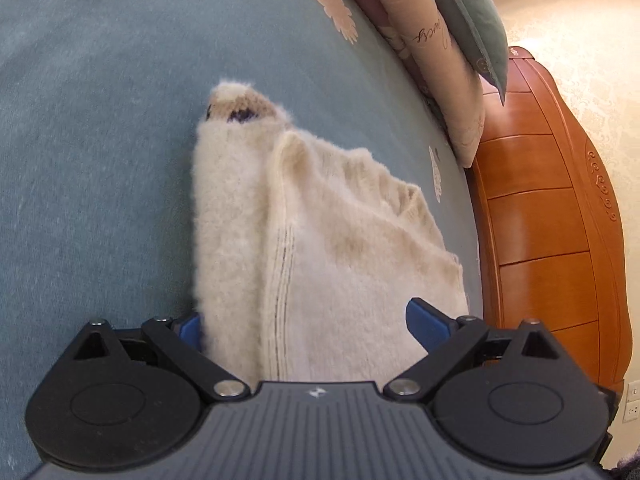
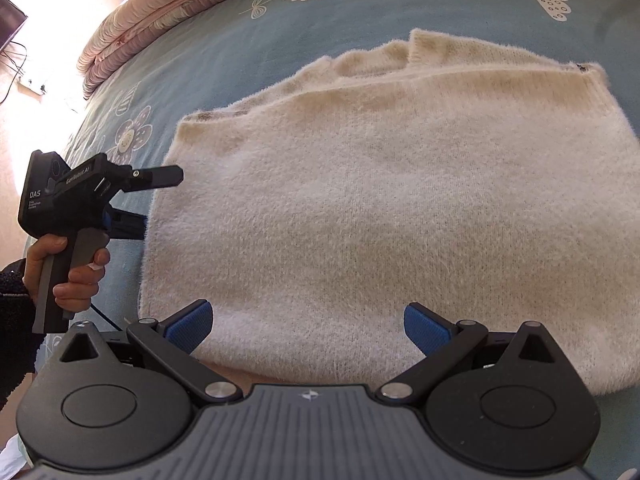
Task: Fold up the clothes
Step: 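Close the left gripper on the sweater sleeve cuff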
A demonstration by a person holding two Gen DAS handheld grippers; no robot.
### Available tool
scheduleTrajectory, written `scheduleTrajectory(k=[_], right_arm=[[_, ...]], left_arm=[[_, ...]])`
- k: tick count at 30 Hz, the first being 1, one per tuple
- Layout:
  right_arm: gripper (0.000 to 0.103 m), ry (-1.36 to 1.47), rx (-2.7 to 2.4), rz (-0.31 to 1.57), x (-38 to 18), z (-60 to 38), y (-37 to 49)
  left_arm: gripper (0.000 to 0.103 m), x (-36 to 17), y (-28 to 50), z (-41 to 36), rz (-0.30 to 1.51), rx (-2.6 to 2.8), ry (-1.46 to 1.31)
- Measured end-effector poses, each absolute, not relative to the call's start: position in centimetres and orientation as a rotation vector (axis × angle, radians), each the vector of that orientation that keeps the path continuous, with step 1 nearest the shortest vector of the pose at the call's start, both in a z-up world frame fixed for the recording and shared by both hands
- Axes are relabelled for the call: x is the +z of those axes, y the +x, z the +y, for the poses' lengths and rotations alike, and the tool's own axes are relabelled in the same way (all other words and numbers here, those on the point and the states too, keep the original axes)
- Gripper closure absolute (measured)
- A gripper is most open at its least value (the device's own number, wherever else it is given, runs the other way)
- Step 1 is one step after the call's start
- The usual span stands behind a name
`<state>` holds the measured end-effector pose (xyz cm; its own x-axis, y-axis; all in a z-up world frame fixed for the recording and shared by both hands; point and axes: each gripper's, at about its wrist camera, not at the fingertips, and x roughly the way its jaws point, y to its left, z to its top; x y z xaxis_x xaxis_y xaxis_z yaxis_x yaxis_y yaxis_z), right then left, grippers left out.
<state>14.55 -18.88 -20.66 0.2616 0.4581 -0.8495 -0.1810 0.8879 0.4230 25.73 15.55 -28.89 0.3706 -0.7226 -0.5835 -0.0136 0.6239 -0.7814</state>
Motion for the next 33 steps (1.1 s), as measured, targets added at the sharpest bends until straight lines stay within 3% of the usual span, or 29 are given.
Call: scheduleTrajectory(k=[4, 10, 17, 19, 21, 23, 33], right_arm=[[0.000, 0.243, 0.442, 1.235, -20.5, -18.5, 14.5], [0.000, 0.263, 0.436, 1.215, -20.1, -18.9, 15.0], [0.000, 0.271, 0.427, 1.233, -21.0, -19.0, 15.1], [0.000, 0.268, 0.431, 1.233, -21.0, -19.0, 15.0], [0.000, 0.275, 0.429, 1.231, -21.0, -19.1, 15.1], [0.000, 0.286, 0.424, 1.230, -21.0, -19.2, 15.3], [0.000, 0.294, 0.408, 1.227, -21.1, -19.8, 15.2]], left_arm=[[0.007, -29.6, 28.2, 15.3, 1.100, -0.527, -0.852], [0.007, -30.3, 22.5, 15.4, 1.213, -0.635, -0.874], [0.011, -30.8, 24.2, 16.0, 1.209, -0.589, -0.930], [0.021, -30.9, 24.1, 16.1, 1.213, -0.569, -0.918], [0.054, -31.0, 24.1, 16.2, 1.218, -0.550, -0.906], [0.068, -31.2, 24.0, 16.2, 1.222, -0.530, -0.894], [0.067, -30.7, 24.5, 15.3, 1.275, -0.511, -0.808]])
